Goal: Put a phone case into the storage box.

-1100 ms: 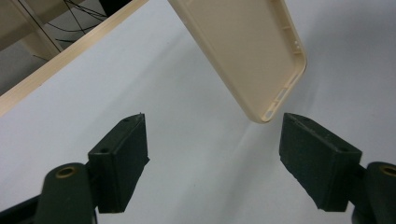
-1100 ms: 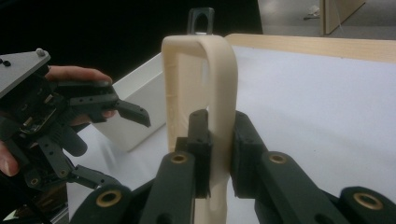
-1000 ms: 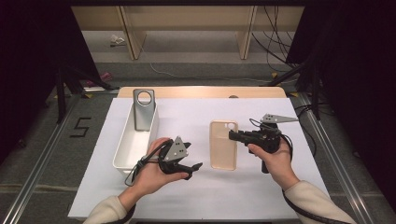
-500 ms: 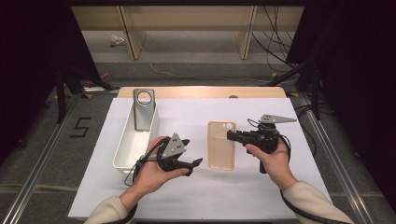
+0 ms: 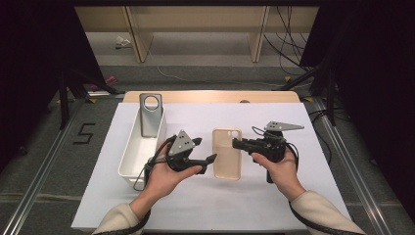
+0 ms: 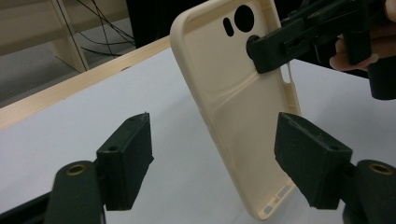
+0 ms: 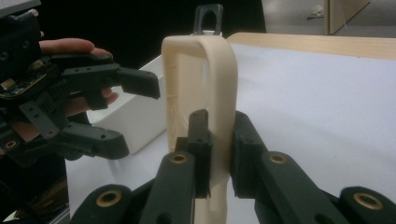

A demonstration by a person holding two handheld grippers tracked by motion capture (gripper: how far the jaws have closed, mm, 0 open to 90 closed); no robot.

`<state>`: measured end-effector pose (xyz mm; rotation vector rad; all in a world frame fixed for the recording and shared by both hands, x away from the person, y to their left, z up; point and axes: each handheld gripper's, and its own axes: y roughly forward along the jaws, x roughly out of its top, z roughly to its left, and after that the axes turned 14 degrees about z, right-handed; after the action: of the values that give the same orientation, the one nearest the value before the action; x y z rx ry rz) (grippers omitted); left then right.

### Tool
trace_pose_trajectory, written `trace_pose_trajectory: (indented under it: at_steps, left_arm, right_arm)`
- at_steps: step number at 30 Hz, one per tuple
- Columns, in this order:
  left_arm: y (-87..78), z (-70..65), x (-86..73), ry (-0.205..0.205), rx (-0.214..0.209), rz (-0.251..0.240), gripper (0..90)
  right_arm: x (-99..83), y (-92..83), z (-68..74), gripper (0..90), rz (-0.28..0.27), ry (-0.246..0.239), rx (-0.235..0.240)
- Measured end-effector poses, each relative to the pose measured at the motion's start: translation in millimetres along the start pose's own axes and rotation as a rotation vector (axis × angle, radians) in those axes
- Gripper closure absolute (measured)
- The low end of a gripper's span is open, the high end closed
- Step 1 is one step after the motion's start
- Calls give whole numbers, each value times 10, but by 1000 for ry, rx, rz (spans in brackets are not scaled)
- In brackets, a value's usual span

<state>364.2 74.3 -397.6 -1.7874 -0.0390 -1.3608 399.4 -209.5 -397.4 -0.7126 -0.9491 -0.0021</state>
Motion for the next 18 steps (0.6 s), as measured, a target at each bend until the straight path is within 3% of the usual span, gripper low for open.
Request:
trace_pose_trajectory:
  at_steps: [9, 18]
  left_arm:
    - [6, 27, 131, -26, 6, -22, 368]
    - [60, 44, 221, -77, 10, -35, 486]
  right_arm:
    - [-4, 27, 22, 810, 5, -3, 0]
    - [-6, 30, 27, 810, 3, -6, -6]
